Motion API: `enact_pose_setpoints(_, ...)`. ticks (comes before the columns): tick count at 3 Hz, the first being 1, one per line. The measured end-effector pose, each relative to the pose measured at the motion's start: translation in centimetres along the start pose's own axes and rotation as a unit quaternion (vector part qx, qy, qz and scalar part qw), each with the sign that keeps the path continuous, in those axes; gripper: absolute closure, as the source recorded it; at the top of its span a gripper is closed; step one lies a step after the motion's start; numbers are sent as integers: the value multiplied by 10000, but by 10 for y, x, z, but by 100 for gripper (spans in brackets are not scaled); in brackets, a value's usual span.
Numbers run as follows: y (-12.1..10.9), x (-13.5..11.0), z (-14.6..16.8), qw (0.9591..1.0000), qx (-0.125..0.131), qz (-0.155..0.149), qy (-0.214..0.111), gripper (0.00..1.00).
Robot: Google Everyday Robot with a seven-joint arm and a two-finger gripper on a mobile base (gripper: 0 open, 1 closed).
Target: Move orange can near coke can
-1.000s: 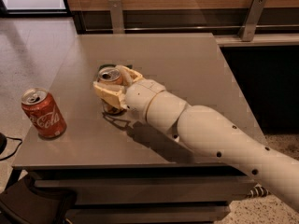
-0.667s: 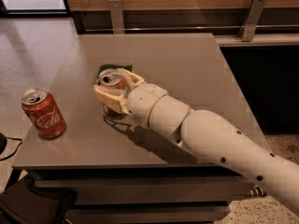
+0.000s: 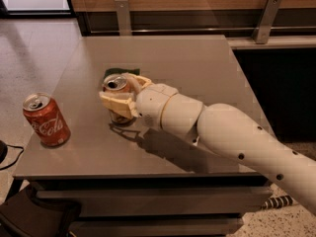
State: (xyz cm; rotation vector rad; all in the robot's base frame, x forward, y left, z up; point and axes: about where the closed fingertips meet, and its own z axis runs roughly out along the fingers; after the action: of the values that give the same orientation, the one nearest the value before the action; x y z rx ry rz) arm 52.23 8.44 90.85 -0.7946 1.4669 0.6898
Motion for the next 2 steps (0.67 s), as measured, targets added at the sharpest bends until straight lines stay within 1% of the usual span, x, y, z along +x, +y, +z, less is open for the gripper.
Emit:
enact_pose_setpoints(1, 1, -2, 1, 10000, 8, 14, 15, 100)
enact_pose_setpoints(2, 7, -9, 4, 9999, -45, 51, 88, 100)
